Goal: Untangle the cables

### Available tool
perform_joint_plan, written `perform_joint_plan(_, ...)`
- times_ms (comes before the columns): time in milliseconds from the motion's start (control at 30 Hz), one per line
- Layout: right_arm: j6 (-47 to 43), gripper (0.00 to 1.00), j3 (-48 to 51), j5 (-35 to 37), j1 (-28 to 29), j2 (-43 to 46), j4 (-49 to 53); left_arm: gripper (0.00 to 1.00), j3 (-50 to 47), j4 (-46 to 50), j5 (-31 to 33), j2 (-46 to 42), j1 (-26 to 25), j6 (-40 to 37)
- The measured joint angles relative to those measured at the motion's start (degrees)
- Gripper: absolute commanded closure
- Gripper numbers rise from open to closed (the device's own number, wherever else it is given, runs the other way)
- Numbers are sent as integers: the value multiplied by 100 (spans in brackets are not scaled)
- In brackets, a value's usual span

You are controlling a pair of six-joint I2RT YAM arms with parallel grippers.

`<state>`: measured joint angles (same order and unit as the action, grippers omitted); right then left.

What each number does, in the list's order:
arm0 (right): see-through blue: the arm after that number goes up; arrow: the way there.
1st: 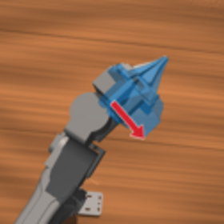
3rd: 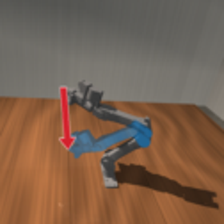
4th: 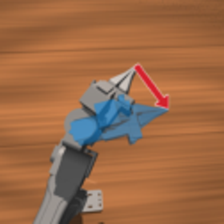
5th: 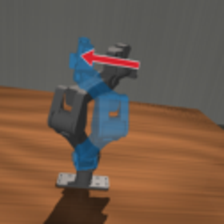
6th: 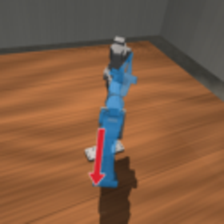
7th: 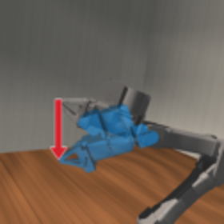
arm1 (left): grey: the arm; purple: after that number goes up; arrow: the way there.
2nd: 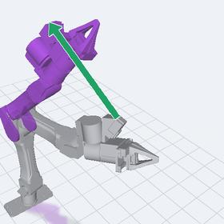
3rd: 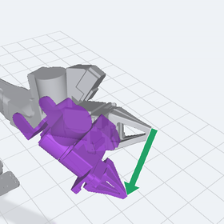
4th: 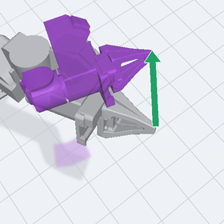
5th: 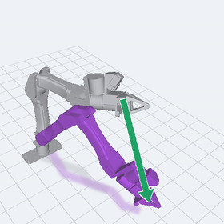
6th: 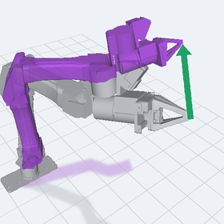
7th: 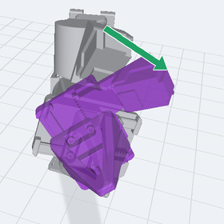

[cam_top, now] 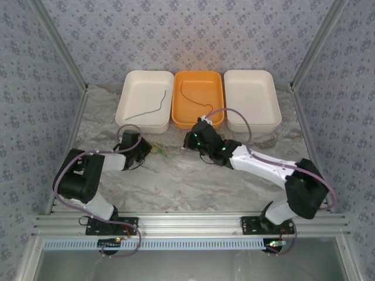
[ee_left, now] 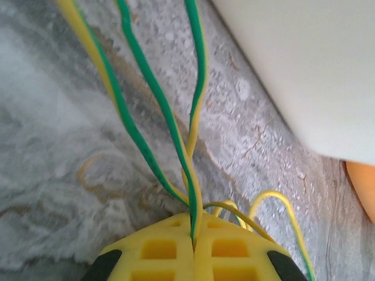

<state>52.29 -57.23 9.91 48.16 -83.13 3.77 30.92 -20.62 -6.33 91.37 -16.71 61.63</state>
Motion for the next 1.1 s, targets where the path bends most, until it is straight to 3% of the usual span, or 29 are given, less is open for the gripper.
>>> perform_joint_plan(467,-817,100,31,431,-1060,2378,1231,100,-385,737,280,-907,-44,-92)
perform_joint_plan(700,-1222,100,-74,417,-1550,2918,1836,100,-424,1154,348,-1432,-120,-197)
perform_joint_plan(1100,-1447,100,-625,79,-2302,3265,2310,100,-516,1401,487,-1593,-120,-223)
